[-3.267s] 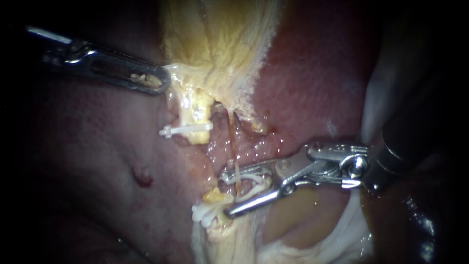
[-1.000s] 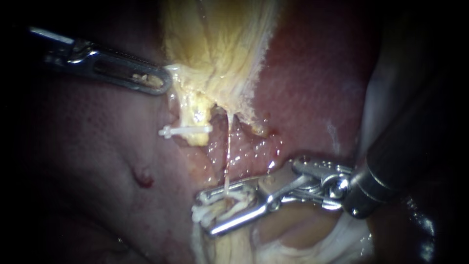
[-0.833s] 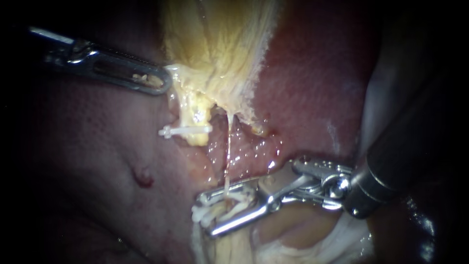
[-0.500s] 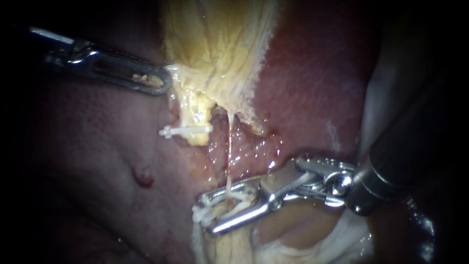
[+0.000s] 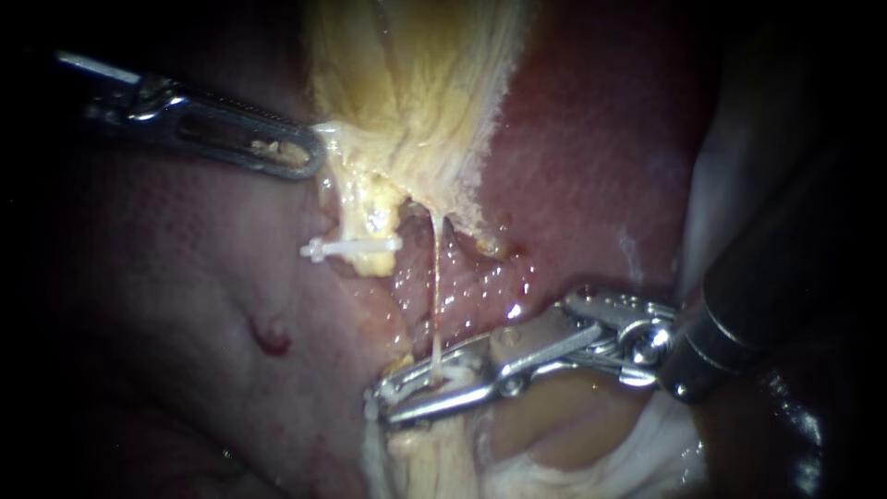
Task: Clipping first clip right tube
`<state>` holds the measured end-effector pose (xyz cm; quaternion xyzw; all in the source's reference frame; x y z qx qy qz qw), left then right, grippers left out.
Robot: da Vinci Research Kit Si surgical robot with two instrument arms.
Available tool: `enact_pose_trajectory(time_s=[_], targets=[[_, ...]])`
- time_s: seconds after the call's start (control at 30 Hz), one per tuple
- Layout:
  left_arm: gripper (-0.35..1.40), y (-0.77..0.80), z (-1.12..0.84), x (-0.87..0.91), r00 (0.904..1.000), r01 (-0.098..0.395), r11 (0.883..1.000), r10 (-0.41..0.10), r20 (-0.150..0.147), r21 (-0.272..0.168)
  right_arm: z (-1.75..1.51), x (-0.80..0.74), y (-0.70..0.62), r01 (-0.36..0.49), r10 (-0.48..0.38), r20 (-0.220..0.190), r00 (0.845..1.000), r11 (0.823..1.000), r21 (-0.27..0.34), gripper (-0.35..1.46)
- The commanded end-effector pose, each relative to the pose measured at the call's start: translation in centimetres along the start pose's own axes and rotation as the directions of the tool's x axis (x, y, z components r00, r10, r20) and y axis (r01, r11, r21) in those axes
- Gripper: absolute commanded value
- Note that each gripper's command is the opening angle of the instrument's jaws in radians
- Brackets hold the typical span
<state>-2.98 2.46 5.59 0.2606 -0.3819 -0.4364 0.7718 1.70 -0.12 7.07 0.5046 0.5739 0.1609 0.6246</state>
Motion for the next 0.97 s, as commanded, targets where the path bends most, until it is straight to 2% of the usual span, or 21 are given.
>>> enact_pose_trajectory(time_s=[0.03,0.2,0.97], targets=[[-0.35,0.00,0.00,0.00,1.0000,0.000,1.000,0.000,0.000,0.000,0.00,0.00,0.00,0.000,0.000,0.000,1.000,1.000,0.000,-0.17],[-0.35,0.00,0.00,0.00,1.0000,0.000,1.000,0.000,0.000,0.000,-0.02,0.01,0.02,0.000,0.000,-0.004,1.000,1.000,-0.008,-0.35],[-0.35,0.00,0.00,0.00,1.0000,0.000,1.000,0.000,0.000,0.000,-0.08,0.04,0.03,-0.021,0.021,0.000,1.000,1.000,-0.020,-0.35]])
